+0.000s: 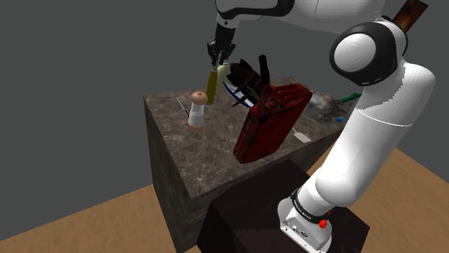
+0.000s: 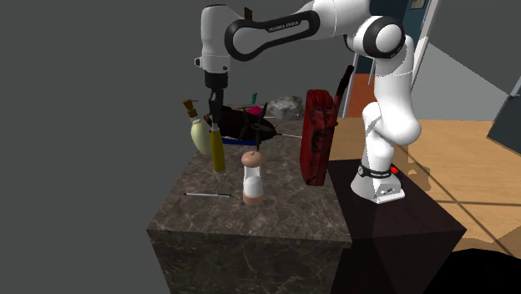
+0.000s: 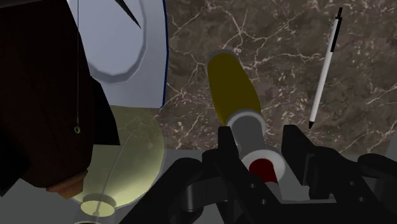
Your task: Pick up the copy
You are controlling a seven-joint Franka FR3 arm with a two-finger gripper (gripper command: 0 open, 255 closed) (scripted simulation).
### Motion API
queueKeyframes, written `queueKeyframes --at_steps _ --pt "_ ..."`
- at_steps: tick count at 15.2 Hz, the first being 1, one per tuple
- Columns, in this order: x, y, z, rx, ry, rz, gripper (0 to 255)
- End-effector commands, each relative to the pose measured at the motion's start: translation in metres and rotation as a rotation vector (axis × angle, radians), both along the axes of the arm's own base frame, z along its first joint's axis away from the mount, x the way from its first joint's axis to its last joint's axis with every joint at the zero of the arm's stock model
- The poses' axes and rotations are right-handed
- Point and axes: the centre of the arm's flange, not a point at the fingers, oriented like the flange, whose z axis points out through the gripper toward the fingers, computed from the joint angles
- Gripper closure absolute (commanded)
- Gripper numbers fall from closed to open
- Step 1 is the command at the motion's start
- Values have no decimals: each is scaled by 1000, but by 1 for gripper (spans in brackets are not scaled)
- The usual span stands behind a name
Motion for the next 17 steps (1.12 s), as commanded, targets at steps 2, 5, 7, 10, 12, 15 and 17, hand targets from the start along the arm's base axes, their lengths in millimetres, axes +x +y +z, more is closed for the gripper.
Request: queueKeyframes --at_steps 2,5,7,10,12,15,17 --pt "0 0 -1 0 0 0 255" --pt "0 0 0 0 0 0 255" --pt "0 0 0 0 0 0 255" --pt "-1 0 10 0 0 0 255" --pt "-1 0 21 0 0 0 255" --pt "-1 0 37 0 0 0 255" --pt "-1 0 47 0 0 0 255"
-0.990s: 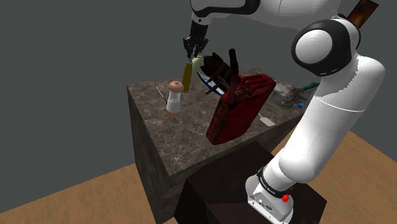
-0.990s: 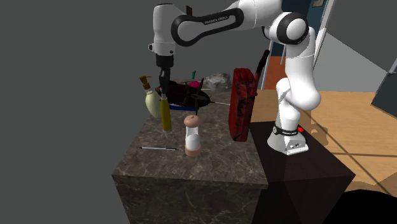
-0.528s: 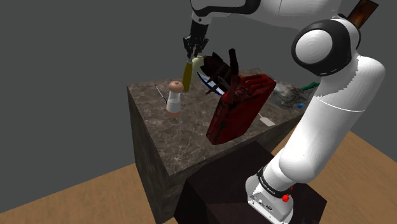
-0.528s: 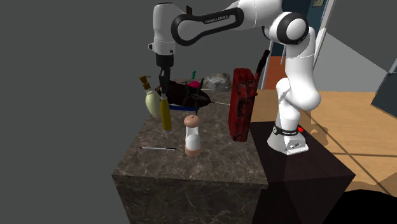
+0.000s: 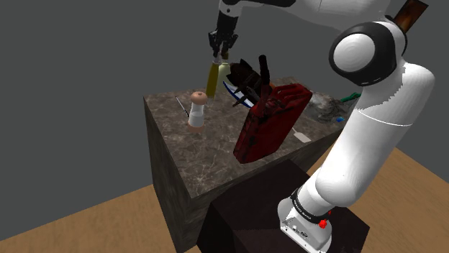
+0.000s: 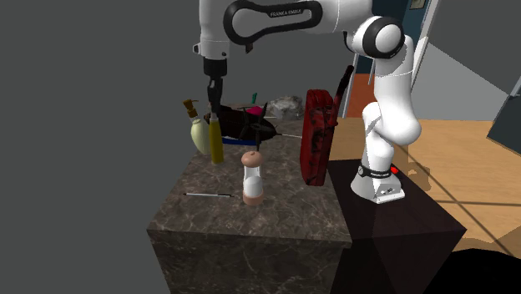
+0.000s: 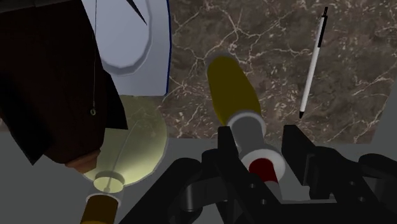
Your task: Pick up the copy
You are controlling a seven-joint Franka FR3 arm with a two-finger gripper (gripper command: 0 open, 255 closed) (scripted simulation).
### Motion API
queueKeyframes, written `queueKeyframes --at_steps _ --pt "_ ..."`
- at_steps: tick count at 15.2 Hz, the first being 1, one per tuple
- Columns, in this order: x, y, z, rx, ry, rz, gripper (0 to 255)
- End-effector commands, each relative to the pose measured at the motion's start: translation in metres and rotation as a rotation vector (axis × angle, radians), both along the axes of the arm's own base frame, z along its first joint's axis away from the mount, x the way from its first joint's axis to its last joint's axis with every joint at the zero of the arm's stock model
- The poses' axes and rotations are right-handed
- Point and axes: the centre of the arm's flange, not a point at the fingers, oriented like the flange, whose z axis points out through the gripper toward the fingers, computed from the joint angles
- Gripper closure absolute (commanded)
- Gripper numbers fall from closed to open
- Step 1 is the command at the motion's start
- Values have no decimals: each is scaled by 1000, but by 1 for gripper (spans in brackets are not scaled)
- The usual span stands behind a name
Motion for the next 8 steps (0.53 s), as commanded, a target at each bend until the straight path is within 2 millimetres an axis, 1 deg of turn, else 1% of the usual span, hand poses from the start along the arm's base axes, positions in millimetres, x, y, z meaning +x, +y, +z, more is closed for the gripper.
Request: queueKeyframes --at_steps 1,6,8 --pt "0 -1 12 0 0 0 255" --pt "0 -1 39 0 0 0 255" --pt "0 -1 40 0 0 0 255"
